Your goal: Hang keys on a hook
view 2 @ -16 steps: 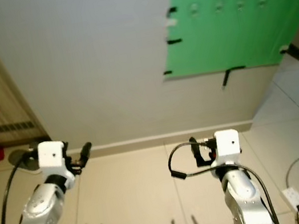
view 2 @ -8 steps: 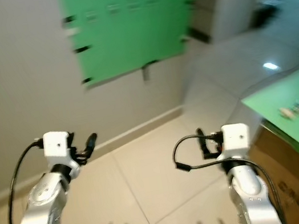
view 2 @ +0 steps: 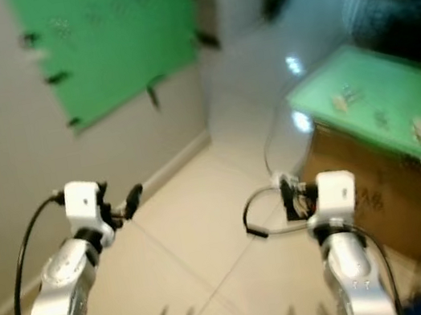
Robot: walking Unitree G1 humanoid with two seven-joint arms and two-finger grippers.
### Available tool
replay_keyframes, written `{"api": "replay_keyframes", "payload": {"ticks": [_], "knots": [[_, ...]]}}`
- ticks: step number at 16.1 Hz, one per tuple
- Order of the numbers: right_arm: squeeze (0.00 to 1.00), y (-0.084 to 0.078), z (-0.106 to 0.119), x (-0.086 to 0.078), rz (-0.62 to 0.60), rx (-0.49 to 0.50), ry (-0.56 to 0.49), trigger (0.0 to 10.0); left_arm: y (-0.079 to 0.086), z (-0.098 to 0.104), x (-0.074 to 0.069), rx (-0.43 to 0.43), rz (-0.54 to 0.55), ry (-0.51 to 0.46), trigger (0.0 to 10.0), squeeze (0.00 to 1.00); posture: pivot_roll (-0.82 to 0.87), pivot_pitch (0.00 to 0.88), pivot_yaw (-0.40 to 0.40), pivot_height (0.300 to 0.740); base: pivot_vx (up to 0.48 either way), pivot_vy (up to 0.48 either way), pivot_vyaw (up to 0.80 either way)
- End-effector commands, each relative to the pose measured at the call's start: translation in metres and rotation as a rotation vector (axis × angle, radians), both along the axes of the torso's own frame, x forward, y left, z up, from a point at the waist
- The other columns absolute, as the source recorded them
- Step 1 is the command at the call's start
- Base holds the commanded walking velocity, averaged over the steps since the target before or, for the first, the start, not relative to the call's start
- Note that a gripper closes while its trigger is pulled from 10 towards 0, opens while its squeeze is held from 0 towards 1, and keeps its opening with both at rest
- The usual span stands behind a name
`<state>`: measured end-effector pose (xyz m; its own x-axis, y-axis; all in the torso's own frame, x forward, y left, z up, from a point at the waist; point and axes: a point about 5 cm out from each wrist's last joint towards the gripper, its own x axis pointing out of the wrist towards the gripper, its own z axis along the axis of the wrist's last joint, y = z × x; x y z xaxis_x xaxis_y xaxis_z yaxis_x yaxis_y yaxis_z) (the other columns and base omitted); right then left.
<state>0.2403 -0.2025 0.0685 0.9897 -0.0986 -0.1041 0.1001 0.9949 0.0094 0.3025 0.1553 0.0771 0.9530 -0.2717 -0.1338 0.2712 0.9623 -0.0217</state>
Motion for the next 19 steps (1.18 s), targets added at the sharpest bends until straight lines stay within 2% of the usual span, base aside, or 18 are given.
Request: {"api": "replay_keyframes", "payload": {"ticks": [1, 10, 11, 14, 15, 16, 18, 19], "knots": [[0.00, -0.001, 0.000, -0.001, -0.015, -0.009, 0.010, 10.0, 0.004, -0.001, 0.001, -0.002, 0.026, 0.009, 10.0, 1.00, -0.07, 0.000, 0.021, 0.740, 0.000, 0.000, -0.71], [0.00, -0.005, 0.002, -0.002, -0.022, -0.015, 0.013, 10.0, 0.004, -0.006, 0.003, 0.036, 0.008, 0.008, 10.0, 1.00, -0.07, 0.000, 0.014, 0.740, 0.000, 0.000, -0.70], [0.00, -0.005, 0.002, -0.002, -0.021, -0.015, 0.014, 10.0, 0.004, -0.006, 0.003, 0.045, 0.018, 0.009, 10.0, 0.00, -0.07, 0.000, 0.014, 0.740, 0.000, 0.000, -0.68], [0.00, -0.005, 0.002, -0.002, -0.010, -0.048, 0.014, 10.0, 0.004, -0.005, 0.007, -0.050, 0.060, 0.017, 10.0, 0.00, -0.08, 0.000, 0.017, 0.740, 0.099, 0.000, -0.68], [0.00, -0.006, 0.007, -0.001, -0.007, -0.109, -0.018, 10.0, 0.011, -0.006, 0.008, -0.130, 0.166, 0.025, 10.0, 0.00, -0.10, 0.000, 0.021, 0.740, 0.334, 0.000, 0.00], [0.00, -0.007, 0.015, 0.000, -0.006, -0.143, -0.066, 10.0, 0.014, -0.005, 0.007, -0.151, 0.200, 0.006, 10.0, 0.00, -0.10, 0.000, 0.021, 0.740, 0.247, 0.322, 0.00], [0.00, -0.009, 0.037, 0.003, -0.019, -0.200, -0.169, 10.0, 0.012, 0.012, 0.004, -0.103, 0.154, -0.113, 10.0, 0.00, -0.11, 0.000, 0.013, 0.740, 0.137, 0.345, 0.00], [0.00, -0.006, 0.039, 0.005, 0.006, -0.195, -0.170, 10.0, 0.007, 0.016, 0.006, -0.110, 0.123, -0.113, 10.0, 0.00, -0.10, 0.000, 0.008, 0.740, 0.304, 0.289, 0.00]]}}
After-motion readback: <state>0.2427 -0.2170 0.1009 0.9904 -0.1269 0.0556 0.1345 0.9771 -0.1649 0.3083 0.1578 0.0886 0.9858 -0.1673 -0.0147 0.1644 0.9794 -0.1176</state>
